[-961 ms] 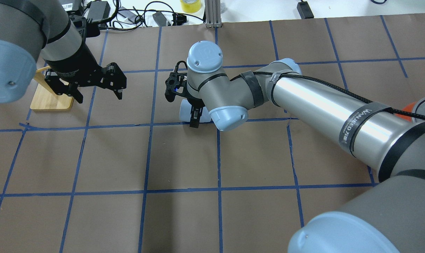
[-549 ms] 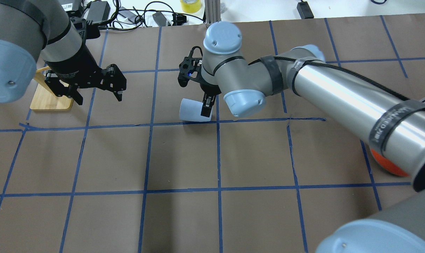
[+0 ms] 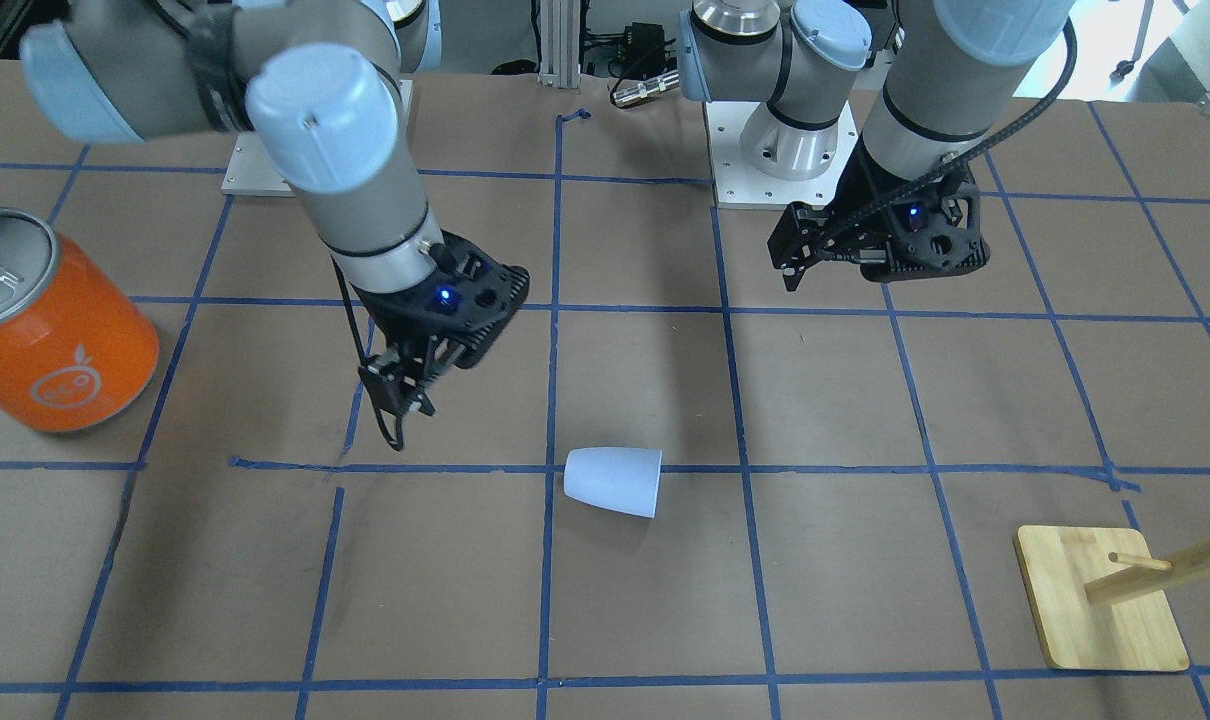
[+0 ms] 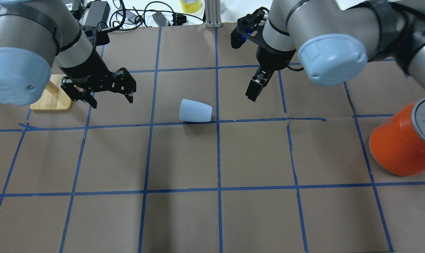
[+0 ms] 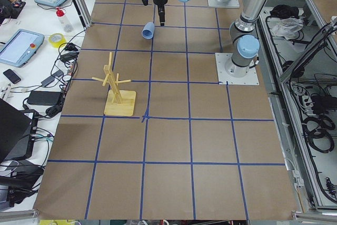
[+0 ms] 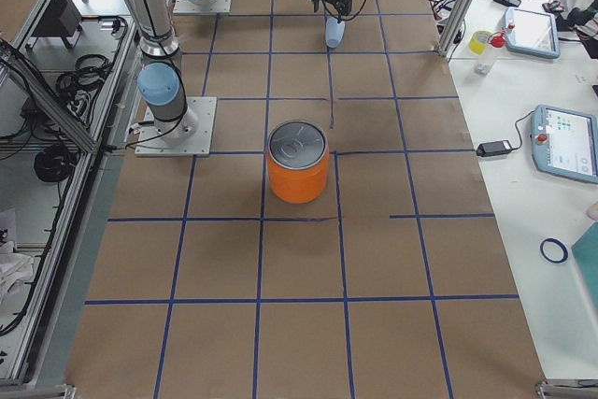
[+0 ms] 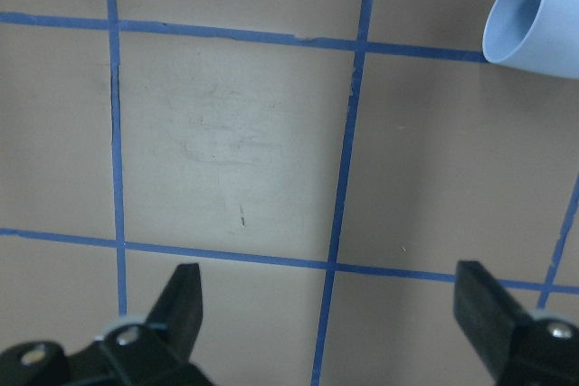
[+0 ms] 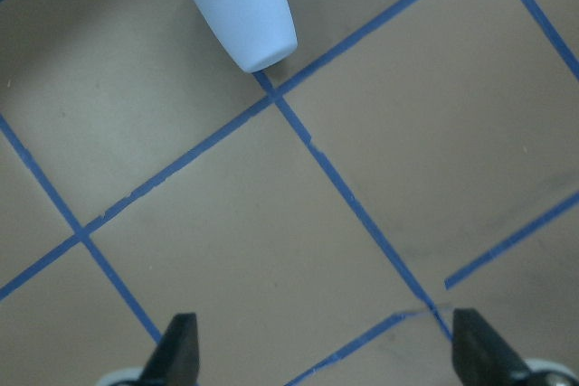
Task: Flip cup
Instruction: 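Withdraw the right gripper while the left gripper reaches to the lying cup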
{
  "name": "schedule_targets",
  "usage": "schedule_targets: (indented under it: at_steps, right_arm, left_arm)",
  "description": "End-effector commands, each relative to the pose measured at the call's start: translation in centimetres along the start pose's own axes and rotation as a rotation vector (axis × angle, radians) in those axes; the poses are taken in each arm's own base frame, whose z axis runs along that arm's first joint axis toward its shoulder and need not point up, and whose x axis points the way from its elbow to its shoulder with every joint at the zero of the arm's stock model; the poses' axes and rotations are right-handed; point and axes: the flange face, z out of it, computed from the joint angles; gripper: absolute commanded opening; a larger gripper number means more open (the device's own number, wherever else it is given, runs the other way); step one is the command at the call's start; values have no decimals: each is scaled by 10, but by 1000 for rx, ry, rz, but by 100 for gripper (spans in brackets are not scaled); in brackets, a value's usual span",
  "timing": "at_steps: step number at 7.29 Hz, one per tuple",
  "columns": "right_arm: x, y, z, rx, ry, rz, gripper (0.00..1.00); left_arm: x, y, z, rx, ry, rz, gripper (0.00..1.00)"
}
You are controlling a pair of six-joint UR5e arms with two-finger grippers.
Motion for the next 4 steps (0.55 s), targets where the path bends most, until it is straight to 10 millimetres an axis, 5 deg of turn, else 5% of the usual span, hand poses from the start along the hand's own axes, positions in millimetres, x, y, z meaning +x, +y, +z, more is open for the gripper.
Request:
schedule_targets:
  at_steps: [1,4]
  right_arm:
    - [-13,46,-61,-12,90,254,100]
    - [-3,65,-80,30,109,520,100]
  left_arm:
    - [14,-36,68,3,156,6,100]
    - [23,-80,153,-27,254,-12,100]
